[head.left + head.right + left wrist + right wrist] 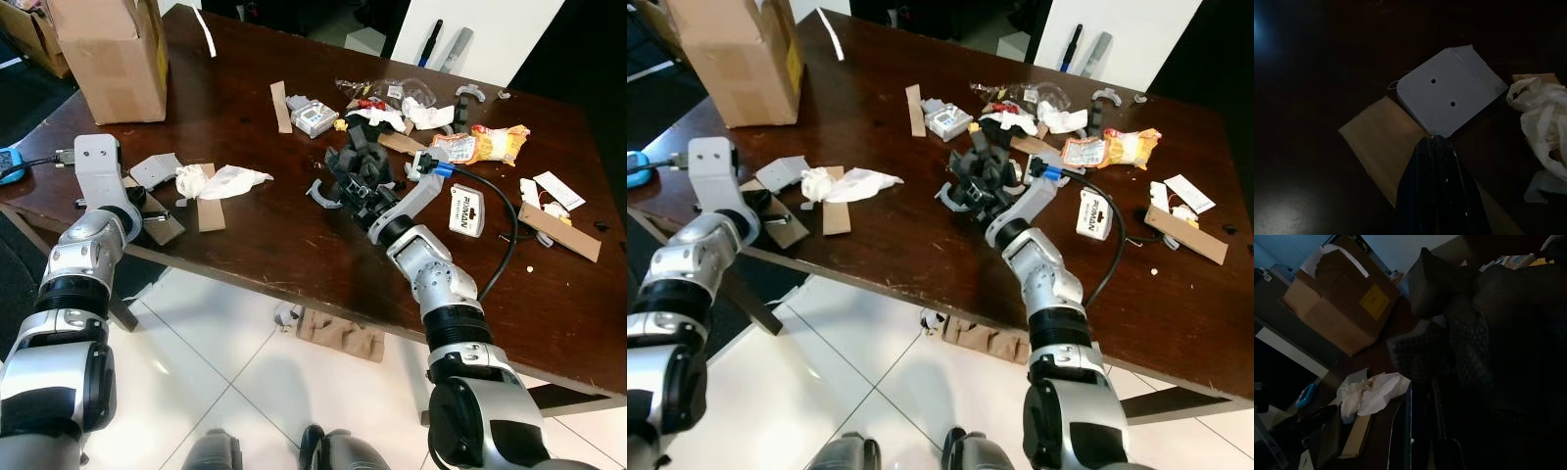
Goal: Picking trash to rubbish bin
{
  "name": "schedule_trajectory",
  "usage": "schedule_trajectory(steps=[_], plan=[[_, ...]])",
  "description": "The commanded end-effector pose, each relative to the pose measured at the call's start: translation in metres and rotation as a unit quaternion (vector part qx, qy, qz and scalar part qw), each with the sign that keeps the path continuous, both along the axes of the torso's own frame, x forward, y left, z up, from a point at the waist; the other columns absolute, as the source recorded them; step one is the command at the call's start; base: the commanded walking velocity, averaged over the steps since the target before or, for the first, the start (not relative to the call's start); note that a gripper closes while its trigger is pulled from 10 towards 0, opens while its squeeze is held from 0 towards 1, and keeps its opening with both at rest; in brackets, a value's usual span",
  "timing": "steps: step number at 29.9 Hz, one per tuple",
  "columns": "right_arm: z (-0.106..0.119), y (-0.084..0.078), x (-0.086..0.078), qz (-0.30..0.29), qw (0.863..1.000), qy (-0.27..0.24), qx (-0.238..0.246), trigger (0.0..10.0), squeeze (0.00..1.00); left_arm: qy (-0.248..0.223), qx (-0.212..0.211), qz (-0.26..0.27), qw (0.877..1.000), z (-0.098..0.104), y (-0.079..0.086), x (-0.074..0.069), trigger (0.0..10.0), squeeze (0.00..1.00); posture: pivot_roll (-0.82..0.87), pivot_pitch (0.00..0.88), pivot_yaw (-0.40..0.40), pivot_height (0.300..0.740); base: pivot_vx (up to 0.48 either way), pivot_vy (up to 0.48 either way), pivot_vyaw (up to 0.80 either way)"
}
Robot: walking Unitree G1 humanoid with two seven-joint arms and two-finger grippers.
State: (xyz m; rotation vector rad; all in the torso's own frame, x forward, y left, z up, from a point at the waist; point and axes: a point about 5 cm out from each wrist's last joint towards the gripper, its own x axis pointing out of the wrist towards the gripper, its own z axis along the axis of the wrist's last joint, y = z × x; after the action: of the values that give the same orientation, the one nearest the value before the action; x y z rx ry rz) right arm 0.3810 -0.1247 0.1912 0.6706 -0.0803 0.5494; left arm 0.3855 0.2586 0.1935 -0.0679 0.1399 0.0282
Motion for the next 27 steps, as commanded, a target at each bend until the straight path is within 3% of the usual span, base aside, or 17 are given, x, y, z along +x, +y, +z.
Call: schedule_trajectory(steps=[1, 2, 3, 4, 7, 15, 16, 17, 19, 22, 27], plan=[[-0.002, -0.004, 0.001, -0.007, 1.000, 0.007, -0.004, 10.0, 0.00, -0.005, -0.015, -0.009, 1.000, 0.001, -0.015, 0.000, 0.0, 0.35, 0.14, 0.225, -0.092, 0.740, 0.000, 0.000, 0.00], [-0.002, -0.004, 0.001, -0.007, 1.000, 0.007, -0.004, 10.0, 0.00, -0.005, -0.015, -0.009, 1.000, 0.001, -0.015, 0.000, 0.0, 0.35, 0.14, 0.225, -0.092, 0.740, 0.000, 0.000, 0.00], [-0.002, -0.004, 0.001, -0.008, 1.000, 0.007, -0.004, 10.0, 0.00, -0.006, -0.017, -0.006, 1.000, 0.003, -0.019, 0.000, 3.2, 1.00, 0.14, 0.224, -0.093, 0.740, 0.000, 0.000, 0.00], [-0.002, -0.004, 0.001, -0.008, 1.000, 0.007, -0.004, 10.0, 0.00, -0.004, -0.018, -0.001, 1.000, 0.004, -0.022, -0.001, 10.0, 1.00, 0.14, 0.224, -0.093, 0.740, 0.000, 0.000, 0.00], [-0.003, -0.004, 0.001, -0.008, 1.000, 0.007, -0.005, 10.0, 0.00, -0.006, -0.032, 0.009, 0.999, 0.007, -0.030, -0.002, 10.0, 1.00, 0.14, 0.222, -0.093, 0.740, 0.000, 0.000, 0.00], [-0.003, -0.004, 0.001, -0.008, 1.000, 0.007, -0.005, 10.0, 0.00, -0.006, -0.032, 0.009, 0.999, 0.007, -0.030, -0.002, 10.0, 1.00, 0.14, 0.222, -0.093, 0.740, 0.000, 0.000, 0.00], [-0.002, -0.003, 0.001, -0.007, 1.000, 0.007, -0.003, 10.0, 0.00, -0.026, -0.116, 0.034, 0.992, 0.014, -0.058, -0.008, 10.0, 1.00, 0.16, 0.215, -0.092, 0.740, 0.000, 0.000, 0.00], [-0.002, -0.003, 0.001, -0.007, 1.000, 0.007, -0.003, 10.0, 0.00, -0.026, -0.116, 0.034, 0.992, 0.014, -0.058, -0.008, 10.0, 1.00, 0.16, 0.215, -0.092, 0.740, 0.000, 0.000, 0.00], [-0.003, -0.003, 0.002, -0.007, 1.000, 0.007, -0.002, 10.0, 0.00, -0.025, -0.180, 0.082, 0.980, 0.017, -0.079, -0.019, 10.0, 1.00, 0.16, 0.216, -0.088, 0.740, 0.000, 0.000, 0.00], [-0.003, -0.004, 0.002, -0.008, 1.000, 0.008, -0.002, 10.0, 0.00, -0.024, -0.175, 0.124, 0.976, 0.022, -0.083, -0.029, 10.0, 1.00, 0.16, 0.216, -0.087, 0.740, 0.000, 0.000, 0.00], [-0.004, -0.004, 0.002, -0.008, 1.000, 0.009, -0.002, 10.0, 0.00, -0.021, -0.176, 0.140, 0.974, 0.024, -0.082, -0.033, 10.0, 1.00, 0.16, 0.217, -0.089, 0.740, 0.000, 0.000, 0.00]])
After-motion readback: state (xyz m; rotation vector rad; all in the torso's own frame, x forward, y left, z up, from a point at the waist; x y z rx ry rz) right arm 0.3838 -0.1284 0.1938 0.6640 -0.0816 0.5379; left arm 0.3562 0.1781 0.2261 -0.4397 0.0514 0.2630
